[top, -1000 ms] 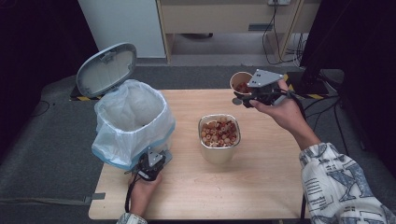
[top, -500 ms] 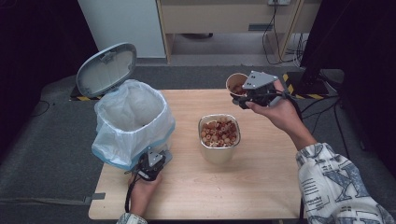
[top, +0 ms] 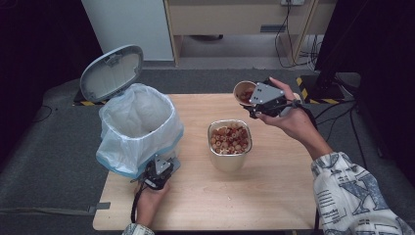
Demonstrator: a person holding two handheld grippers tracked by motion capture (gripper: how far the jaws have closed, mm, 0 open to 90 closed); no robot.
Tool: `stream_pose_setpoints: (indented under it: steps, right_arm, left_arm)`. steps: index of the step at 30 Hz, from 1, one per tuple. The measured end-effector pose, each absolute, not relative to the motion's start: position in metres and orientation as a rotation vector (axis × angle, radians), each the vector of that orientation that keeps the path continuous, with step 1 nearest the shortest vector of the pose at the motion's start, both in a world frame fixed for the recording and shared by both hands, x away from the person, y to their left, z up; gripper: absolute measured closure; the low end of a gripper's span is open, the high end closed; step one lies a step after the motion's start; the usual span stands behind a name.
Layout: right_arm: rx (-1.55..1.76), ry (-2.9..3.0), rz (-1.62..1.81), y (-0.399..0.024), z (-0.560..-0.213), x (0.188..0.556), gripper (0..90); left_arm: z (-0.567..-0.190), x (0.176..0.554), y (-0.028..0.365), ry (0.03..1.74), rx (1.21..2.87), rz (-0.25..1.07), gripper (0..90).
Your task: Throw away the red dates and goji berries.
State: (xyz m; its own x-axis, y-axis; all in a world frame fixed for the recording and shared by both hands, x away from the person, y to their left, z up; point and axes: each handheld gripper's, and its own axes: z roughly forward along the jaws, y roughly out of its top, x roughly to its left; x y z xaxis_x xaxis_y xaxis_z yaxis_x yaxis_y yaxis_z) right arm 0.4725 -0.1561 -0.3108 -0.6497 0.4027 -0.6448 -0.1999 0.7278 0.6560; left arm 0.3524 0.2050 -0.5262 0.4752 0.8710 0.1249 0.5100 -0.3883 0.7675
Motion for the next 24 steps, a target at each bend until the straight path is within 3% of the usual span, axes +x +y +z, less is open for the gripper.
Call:
stream_pose_setpoints:
  steps: [24]
  right_arm:
    - [0.039,2.045,0.829,-0.152,-0.301,0.476,31.9]
  left_arm:
    - [-0.526,0.352,0.205,1.141,2.054,0.695,89.1]
